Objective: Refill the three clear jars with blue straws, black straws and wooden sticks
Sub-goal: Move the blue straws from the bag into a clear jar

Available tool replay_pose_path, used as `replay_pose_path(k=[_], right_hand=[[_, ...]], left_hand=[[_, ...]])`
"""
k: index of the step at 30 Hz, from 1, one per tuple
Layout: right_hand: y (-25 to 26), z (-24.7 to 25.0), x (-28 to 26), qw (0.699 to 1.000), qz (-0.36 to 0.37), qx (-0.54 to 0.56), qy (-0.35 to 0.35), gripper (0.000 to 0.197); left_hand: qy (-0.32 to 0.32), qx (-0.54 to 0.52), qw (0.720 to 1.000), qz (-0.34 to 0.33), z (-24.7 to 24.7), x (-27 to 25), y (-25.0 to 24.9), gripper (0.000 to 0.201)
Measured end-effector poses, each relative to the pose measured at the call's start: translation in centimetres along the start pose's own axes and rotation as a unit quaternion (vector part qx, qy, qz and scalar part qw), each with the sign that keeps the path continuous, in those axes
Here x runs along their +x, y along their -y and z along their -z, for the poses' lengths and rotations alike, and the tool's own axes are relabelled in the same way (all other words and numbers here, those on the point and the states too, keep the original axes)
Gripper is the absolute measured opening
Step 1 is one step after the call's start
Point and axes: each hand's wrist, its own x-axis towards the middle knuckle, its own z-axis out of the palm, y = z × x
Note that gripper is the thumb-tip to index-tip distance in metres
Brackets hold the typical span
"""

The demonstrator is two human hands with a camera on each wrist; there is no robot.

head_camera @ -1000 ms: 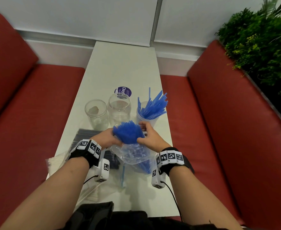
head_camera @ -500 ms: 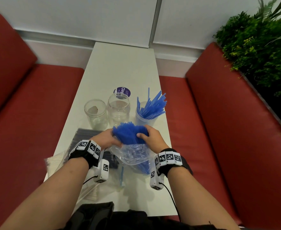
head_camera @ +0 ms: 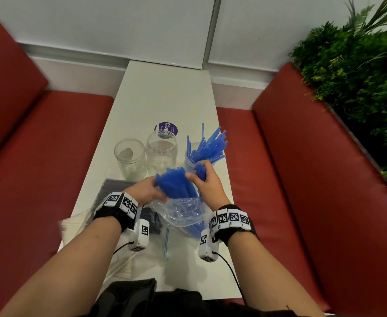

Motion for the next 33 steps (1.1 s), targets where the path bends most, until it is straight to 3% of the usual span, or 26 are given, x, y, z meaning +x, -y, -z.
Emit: replay_pose_path(k=[6,12,20,23,27,29,33], right_hand=[[-0.9,-0.7,-0.8,0.998,-0.06,0.022,-0.005,0.028],[4.8,0.2,1.0,0.997,0.028,0.057,-0.052,0.048],[9.2,2.1,2.2,0.989,0.065,0.111,-0.075,0.028],[15.2,4.3,3.6,0.967,0.161,0.149,-0.13,0.028],[21.1,6.8,5.6,0.911,0.273,0.224,-0.215,0.03],[21.4,6.9,6.7,0.899,0.278,0.238,-0.243,0.031],[19.3,5.1,8.7,0.907,0.217,0.229,-0.28,0.033]], left_hand=[[-0.002,-0.002,1.0,-0.014,-0.1,-0.1,-0.5,0.06],[0.005,0.02,1.0,-0.002,0.1,-0.1,-0.4,0.06],[-0.011,0.009,1.0,0.004,0.1,-0.2,0.0,0.063],[-0.011,0.016,1.0,0.008,0.2,-0.2,0.1,0.056],[-0.017,0.033,0.999,0.023,0.4,0.0,0.2,0.057],[-0.014,0.038,0.999,0.027,0.6,0.0,0.3,0.054],[-0.013,0.035,0.999,0.028,0.7,0.1,0.0,0.056]])
